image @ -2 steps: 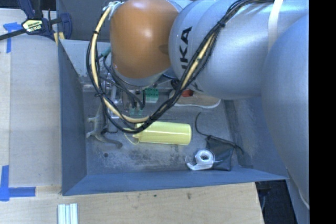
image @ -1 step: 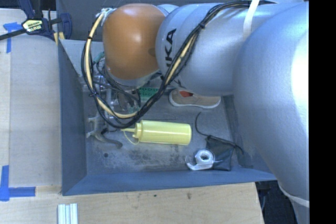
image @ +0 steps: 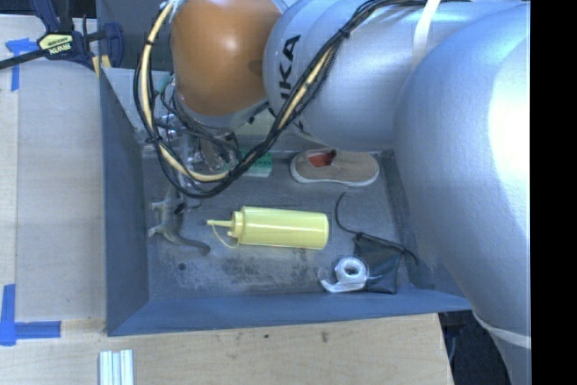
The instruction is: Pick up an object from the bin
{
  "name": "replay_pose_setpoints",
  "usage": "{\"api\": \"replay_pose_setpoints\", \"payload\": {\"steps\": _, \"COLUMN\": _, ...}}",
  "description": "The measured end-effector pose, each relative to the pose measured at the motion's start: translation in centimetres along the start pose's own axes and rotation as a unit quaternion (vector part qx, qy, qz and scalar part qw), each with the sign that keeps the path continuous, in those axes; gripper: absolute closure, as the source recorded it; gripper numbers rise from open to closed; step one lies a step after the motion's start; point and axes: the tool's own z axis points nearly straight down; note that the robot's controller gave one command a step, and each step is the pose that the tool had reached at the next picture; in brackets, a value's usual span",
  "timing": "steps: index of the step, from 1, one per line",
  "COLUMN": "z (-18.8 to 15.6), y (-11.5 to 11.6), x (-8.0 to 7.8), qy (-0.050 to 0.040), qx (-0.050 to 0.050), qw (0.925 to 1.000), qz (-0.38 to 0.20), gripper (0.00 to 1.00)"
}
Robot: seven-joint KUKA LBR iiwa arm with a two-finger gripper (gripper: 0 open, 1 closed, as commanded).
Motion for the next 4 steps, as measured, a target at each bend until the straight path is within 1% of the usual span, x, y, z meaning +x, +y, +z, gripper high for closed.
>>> {"api": "replay_pose_setpoints", "payload": {"steps": 1, "z": 2.6, "y": -0.4, "x": -0.9, "qy": 0.0005, "qx": 0.0, "qw": 0.989, "qz": -0.148, "gripper": 0.0}}
{"api": "replay_pose_setpoints", "payload": {"steps": 2, "z": 7.7, "y": -0.8, "x": -1.2, "qy": 0.0018, "qx": -0.001, "qw": 0.9536, "qz": -0.301, "gripper": 0.0}}
{"api": "replay_pose_setpoints", "payload": {"steps": 3, "z": 9.2, "y": -0.7, "x": -2.3, "qy": 0.0022, "qx": -0.001, "qw": 0.9332, "qz": -0.359, "gripper": 1.0}}
{"api": "replay_pose_setpoints", "payload": {"steps": 4, "z": 9.2, "y": -0.7, "x": -2.3, "qy": 0.0023, "qx": -0.001, "qw": 0.9333, "qz": -0.359, "gripper": 1.0}}
